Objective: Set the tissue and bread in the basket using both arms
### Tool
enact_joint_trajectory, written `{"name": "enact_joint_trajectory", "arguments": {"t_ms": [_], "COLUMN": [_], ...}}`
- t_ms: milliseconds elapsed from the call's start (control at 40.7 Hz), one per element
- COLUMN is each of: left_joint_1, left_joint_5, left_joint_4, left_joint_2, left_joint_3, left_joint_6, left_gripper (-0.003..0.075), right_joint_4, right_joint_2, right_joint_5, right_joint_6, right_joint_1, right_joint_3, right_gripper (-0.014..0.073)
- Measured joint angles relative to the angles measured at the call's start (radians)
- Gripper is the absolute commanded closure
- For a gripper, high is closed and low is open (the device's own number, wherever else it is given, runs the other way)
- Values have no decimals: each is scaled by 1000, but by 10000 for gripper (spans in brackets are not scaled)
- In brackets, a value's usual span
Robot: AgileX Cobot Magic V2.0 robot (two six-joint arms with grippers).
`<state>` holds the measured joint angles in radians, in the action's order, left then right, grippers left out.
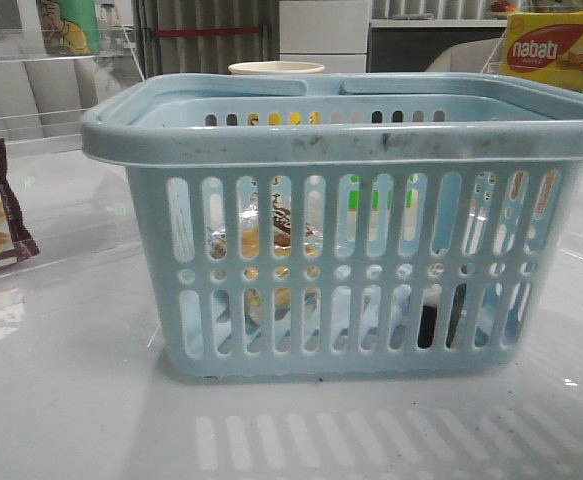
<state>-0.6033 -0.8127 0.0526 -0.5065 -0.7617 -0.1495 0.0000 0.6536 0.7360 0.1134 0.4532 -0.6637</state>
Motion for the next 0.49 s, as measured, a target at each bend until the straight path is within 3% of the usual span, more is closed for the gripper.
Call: {"name": "enact_joint_trajectory", "arguments": {"t_ms": [221,492], "left_joint_1": [260,497], "left_joint_5": [295,539], "left_joint_4": [-53,-53], "left_joint_2": [245,511], "left_joint_3": [244,611], "left_joint_6": [-4,-4], "left_gripper": [629,629], "right_joint_4": [0,0], "right_joint_2": [0,0], "right_joint_5": [0,0], "right_joint_6": [0,0], "right_joint_1": [0,0], "right_joint_3": [0,0], "right_gripper": [540,540]}}
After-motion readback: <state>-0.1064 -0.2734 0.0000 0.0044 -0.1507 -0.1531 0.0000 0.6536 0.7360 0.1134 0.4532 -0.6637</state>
